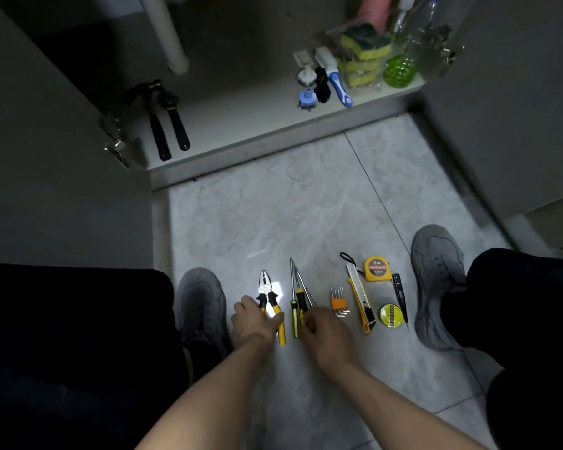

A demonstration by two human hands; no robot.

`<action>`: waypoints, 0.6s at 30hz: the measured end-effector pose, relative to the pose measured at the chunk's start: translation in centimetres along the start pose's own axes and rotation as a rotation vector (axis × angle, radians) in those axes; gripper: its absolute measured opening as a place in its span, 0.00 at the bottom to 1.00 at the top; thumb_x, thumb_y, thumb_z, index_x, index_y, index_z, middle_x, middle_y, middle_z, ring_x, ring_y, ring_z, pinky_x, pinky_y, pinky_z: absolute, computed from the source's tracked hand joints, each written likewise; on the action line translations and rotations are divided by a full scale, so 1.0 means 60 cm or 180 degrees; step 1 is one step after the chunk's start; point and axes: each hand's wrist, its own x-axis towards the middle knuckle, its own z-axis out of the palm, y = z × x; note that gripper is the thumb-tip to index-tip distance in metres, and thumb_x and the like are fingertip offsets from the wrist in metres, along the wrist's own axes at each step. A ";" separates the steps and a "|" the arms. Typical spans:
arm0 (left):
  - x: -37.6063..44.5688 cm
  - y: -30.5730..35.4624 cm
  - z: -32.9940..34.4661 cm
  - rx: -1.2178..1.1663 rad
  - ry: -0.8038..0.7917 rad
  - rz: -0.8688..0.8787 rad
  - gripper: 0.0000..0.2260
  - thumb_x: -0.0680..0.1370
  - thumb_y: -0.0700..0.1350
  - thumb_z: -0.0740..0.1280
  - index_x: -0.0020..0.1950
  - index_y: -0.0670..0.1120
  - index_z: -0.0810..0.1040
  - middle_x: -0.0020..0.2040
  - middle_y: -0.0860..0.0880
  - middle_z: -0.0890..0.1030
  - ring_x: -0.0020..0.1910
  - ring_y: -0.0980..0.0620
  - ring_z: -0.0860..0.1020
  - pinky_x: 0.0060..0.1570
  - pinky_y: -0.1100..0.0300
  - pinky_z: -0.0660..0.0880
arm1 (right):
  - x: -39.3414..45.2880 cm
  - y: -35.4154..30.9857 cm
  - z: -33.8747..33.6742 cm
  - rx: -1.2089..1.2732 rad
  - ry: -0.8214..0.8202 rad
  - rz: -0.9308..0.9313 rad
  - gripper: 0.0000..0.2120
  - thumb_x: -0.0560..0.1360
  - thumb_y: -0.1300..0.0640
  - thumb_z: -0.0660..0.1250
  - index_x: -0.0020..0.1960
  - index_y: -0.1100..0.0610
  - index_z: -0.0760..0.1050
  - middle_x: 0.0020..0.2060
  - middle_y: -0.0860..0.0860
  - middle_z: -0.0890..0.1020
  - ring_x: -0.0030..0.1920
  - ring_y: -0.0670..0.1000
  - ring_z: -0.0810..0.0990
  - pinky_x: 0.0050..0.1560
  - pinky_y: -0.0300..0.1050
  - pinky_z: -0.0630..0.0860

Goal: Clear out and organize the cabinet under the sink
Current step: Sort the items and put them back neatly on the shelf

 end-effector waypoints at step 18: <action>0.004 0.019 -0.004 -0.0385 0.0007 -0.0219 0.34 0.64 0.56 0.81 0.61 0.42 0.71 0.60 0.43 0.76 0.56 0.41 0.79 0.52 0.47 0.80 | 0.068 0.120 -0.078 -0.0352 0.0537 0.0865 0.10 0.75 0.54 0.68 0.54 0.55 0.74 0.53 0.54 0.77 0.56 0.59 0.77 0.45 0.50 0.71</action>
